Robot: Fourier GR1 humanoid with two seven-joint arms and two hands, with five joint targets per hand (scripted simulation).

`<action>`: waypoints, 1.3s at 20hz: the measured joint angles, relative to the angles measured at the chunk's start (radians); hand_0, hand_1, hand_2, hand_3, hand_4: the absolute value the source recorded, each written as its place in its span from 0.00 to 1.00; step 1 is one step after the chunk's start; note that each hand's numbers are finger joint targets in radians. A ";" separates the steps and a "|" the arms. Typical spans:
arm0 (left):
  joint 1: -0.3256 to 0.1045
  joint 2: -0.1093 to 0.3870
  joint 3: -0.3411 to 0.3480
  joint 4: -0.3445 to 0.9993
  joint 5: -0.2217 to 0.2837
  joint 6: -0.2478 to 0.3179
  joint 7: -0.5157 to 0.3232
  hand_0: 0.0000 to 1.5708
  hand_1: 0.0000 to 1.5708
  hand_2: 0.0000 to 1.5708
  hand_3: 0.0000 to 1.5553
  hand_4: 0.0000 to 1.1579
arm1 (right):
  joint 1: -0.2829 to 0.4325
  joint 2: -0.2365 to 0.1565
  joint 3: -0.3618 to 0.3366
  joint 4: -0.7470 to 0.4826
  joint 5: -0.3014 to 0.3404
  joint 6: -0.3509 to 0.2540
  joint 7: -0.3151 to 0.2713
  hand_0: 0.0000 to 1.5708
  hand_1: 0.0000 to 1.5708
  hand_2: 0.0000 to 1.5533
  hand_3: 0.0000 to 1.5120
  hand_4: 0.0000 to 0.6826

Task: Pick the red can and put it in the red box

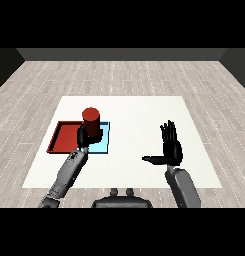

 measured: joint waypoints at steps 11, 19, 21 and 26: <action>-0.041 0.261 0.121 0.258 -0.086 -0.057 0.136 1.00 1.00 0.99 0.96 0.91 | 0.119 -0.010 -0.066 0.040 -0.044 0.061 -0.062 0.00 0.00 0.00 0.00 0.00; -0.138 0.330 0.130 0.700 -0.169 -0.115 0.204 0.60 0.60 0.54 0.43 0.77 | 0.049 0.006 -0.097 0.154 -0.042 0.068 -0.084 0.00 0.00 0.00 0.00 0.00; -0.170 0.327 0.123 0.806 -0.195 -0.119 0.225 0.40 0.40 0.38 0.00 0.67 | 0.045 0.006 -0.106 0.184 -0.040 0.077 -0.102 0.00 0.00 0.00 0.00 0.00; -0.226 0.303 0.120 1.022 -0.231 -0.153 0.231 0.71 0.71 0.66 0.00 0.56 | -0.001 0.009 -0.116 0.250 -0.025 0.083 -0.120 0.00 0.00 0.00 0.00 0.00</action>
